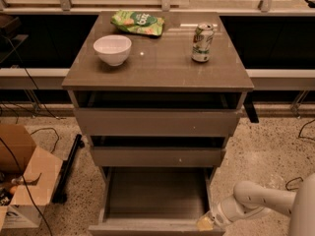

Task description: Close bottom drawer

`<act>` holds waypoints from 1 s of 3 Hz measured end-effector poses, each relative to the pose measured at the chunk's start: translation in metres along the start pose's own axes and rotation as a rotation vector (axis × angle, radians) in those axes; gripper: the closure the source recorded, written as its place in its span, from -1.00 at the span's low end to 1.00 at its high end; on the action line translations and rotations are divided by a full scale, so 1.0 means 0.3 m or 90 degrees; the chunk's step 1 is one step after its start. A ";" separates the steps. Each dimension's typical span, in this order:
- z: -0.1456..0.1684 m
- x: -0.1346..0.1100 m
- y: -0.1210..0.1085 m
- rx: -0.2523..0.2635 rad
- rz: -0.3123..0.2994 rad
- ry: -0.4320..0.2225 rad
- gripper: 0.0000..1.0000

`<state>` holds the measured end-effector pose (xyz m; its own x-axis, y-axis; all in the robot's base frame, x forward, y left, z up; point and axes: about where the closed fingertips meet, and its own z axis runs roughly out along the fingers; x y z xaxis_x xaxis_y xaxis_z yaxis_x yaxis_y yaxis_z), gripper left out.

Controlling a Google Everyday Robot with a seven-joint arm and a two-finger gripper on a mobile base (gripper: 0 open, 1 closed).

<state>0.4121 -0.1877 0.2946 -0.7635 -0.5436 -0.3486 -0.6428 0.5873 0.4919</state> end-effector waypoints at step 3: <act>0.257 0.219 -0.130 -0.029 0.104 0.047 1.00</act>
Offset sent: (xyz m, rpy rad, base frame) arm -0.0518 -0.0252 -0.1043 -0.0184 0.2211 -0.0769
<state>0.3821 -0.2002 0.1911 -0.8496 -0.4869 -0.2028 -0.5060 0.6439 0.5739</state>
